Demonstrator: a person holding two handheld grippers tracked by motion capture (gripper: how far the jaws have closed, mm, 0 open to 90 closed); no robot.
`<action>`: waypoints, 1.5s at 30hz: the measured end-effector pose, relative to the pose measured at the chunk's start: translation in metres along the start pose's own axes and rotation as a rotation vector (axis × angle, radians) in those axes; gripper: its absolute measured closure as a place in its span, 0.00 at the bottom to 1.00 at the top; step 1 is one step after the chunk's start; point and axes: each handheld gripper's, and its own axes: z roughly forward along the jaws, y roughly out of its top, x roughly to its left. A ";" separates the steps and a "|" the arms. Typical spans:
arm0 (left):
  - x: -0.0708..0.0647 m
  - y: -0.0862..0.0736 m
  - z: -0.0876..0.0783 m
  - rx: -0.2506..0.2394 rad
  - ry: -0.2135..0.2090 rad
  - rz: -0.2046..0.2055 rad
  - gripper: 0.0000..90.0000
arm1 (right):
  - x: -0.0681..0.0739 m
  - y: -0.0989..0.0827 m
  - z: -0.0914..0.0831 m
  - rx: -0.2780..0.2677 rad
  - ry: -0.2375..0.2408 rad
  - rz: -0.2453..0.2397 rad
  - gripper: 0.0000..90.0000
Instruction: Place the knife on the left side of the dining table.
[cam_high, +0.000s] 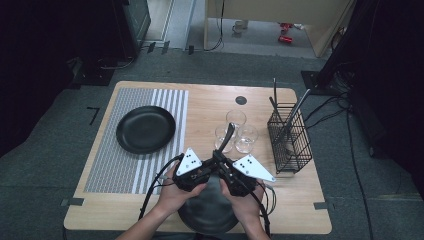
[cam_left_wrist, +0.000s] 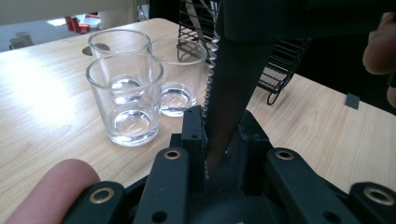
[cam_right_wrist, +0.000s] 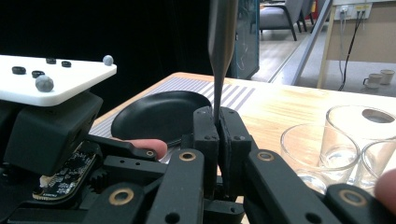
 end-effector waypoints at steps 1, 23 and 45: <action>0.000 -0.001 0.000 -0.002 0.002 -0.004 0.86 | 0.000 0.000 0.001 0.005 -0.002 -0.007 0.99; 0.014 -0.005 -0.006 0.018 -0.068 -0.046 0.54 | -0.019 0.009 -0.015 -0.069 -0.084 -0.039 1.00; 0.036 0.036 -0.058 -0.165 -0.004 -0.080 0.48 | -0.010 -0.009 0.002 -0.004 -0.056 -0.066 1.00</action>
